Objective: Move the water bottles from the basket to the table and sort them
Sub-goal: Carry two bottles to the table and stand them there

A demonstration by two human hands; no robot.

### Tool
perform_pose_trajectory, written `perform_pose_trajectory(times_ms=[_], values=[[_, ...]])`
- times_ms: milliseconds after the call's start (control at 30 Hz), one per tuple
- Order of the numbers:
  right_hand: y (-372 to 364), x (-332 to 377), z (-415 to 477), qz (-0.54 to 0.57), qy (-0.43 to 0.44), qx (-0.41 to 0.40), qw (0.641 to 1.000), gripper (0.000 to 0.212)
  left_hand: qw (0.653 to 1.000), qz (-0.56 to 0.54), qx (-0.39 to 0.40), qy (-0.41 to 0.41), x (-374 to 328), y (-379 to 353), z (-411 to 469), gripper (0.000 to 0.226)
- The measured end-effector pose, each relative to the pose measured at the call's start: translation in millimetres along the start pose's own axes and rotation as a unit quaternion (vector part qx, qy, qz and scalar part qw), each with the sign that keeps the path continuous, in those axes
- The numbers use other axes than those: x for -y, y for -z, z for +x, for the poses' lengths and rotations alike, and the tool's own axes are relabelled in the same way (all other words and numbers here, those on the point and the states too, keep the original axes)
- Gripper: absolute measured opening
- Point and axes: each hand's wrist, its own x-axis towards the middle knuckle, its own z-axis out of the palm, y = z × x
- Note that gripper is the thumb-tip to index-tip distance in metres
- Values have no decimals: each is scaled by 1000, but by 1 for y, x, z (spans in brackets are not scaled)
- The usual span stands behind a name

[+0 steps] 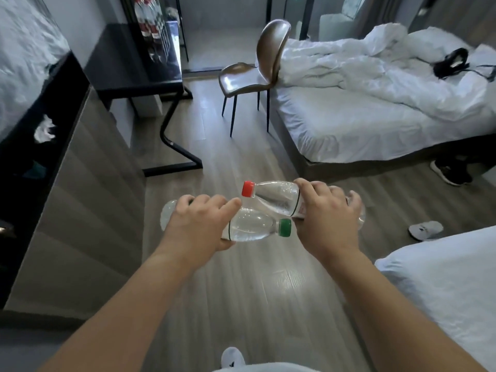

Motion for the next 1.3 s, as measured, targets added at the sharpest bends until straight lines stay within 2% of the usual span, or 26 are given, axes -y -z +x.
perform_pose_trajectory(times_ms=[333, 667, 900, 1300], values=[[-62, -1, 149, 17, -18, -14, 1000, 81, 1000, 2, 9, -15, 62, -55, 138, 78], [-96, -15, 330, 38, 13, 12, 999, 84, 999, 26, 30, 29, 120, -77, 297, 79], [-126, -7, 433, 29, 29, -12, 999, 81, 997, 31, 43, 50, 163, -99, 378, 82], [-197, 45, 618, 27, 22, 27, 999, 79, 998, 6, 44, 44, 295, -179, 529, 79]])
